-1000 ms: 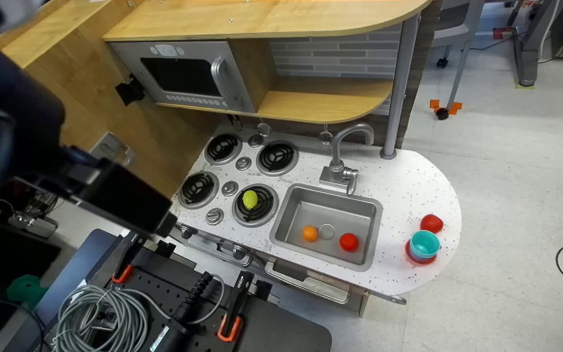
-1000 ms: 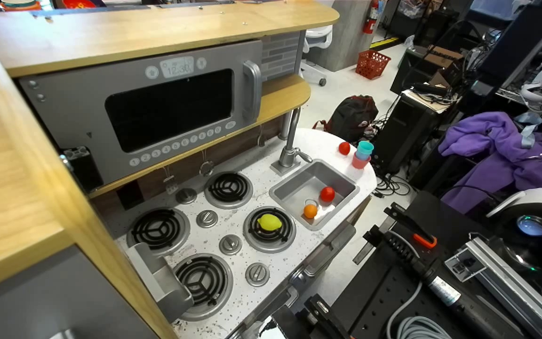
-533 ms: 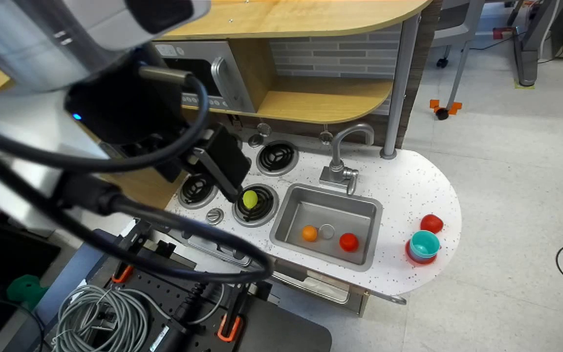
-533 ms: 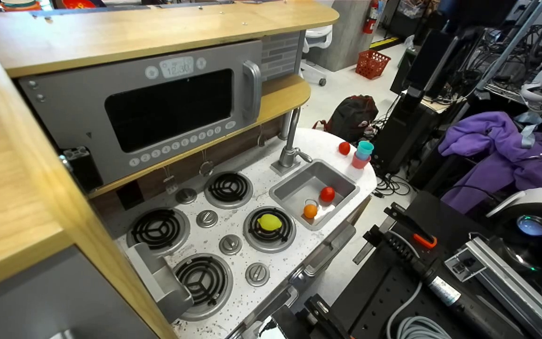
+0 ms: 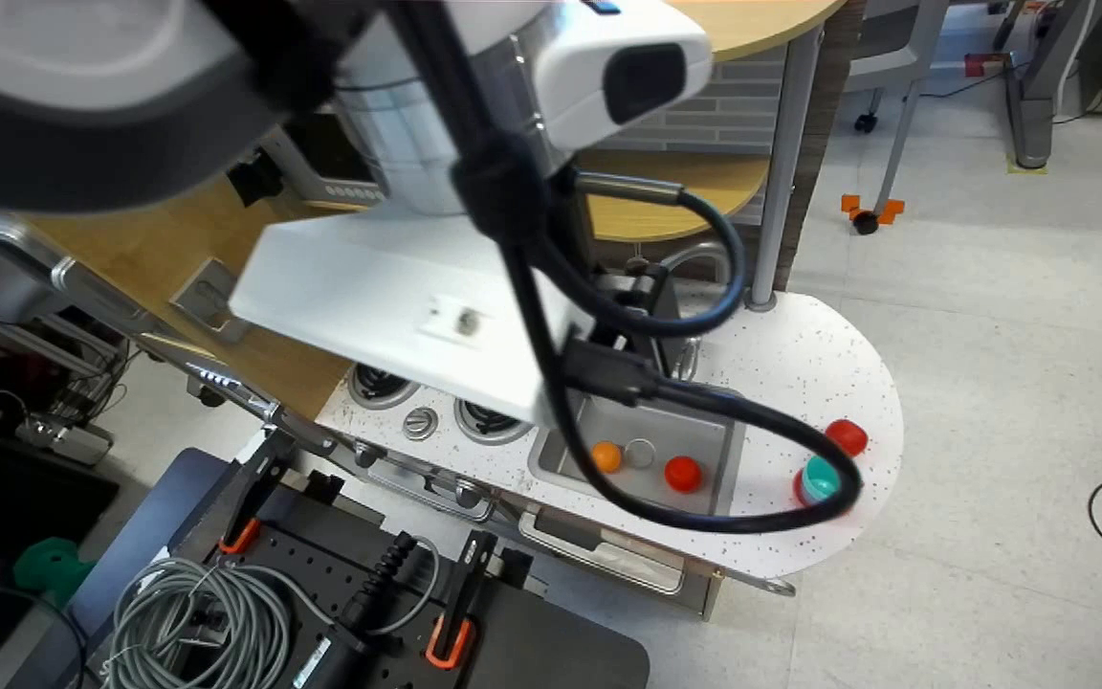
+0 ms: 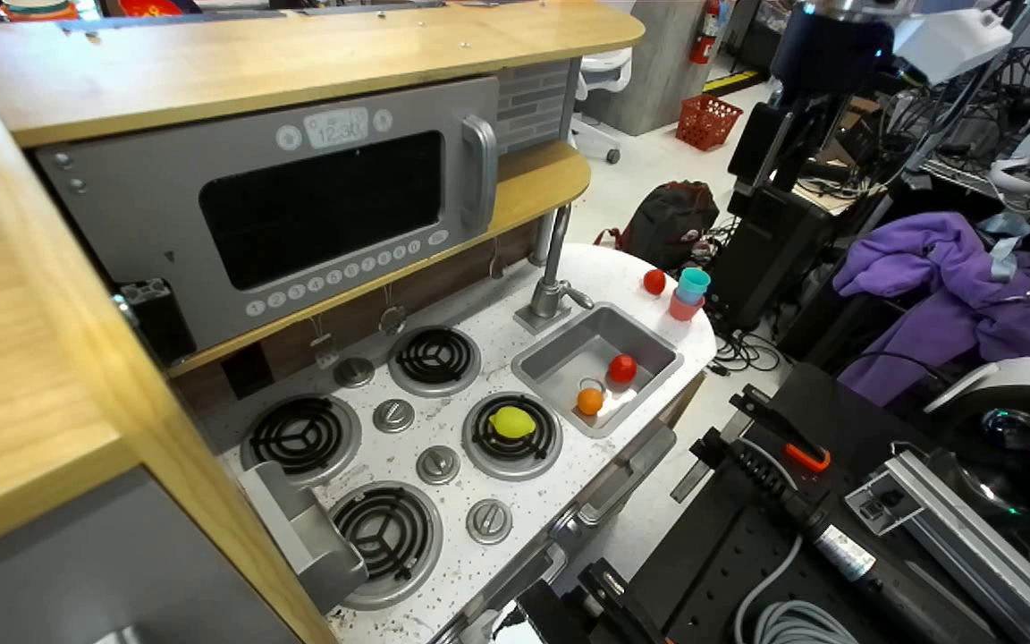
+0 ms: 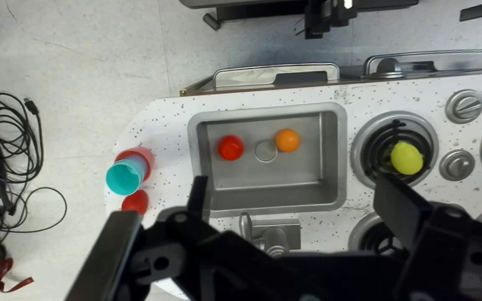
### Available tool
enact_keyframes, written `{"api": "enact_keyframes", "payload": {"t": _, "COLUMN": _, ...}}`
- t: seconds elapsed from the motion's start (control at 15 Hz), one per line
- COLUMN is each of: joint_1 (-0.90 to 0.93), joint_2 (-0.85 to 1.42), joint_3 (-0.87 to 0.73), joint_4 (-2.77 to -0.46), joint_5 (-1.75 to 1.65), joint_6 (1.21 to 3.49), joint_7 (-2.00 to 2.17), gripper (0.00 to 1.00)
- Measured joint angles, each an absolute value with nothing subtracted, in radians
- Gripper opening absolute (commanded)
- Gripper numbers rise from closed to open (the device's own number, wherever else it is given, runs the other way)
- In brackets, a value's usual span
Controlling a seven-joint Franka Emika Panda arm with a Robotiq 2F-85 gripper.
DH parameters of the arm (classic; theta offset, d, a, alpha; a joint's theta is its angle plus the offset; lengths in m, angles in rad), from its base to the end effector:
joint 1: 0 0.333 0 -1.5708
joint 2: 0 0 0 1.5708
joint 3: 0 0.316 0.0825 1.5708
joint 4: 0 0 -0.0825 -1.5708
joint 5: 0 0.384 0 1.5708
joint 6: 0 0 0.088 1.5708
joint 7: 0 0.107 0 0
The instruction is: Pick the red object on the counter and place it on the stove
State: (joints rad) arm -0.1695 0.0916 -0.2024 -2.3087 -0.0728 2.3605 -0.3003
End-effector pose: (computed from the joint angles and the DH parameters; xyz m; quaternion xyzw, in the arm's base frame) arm 0.4794 -0.1881 0.3032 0.9992 -0.0092 -0.0294 0.0261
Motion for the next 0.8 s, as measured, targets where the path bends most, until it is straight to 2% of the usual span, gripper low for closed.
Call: {"api": "enact_keyframes", "payload": {"t": 0.8, "joint_1": -0.391, "joint_2": 0.564, "joint_3": -0.179, "joint_4": -1.914, "joint_5": 0.031, "joint_6": 2.460, "joint_7": -0.455, "gripper": 1.00}}
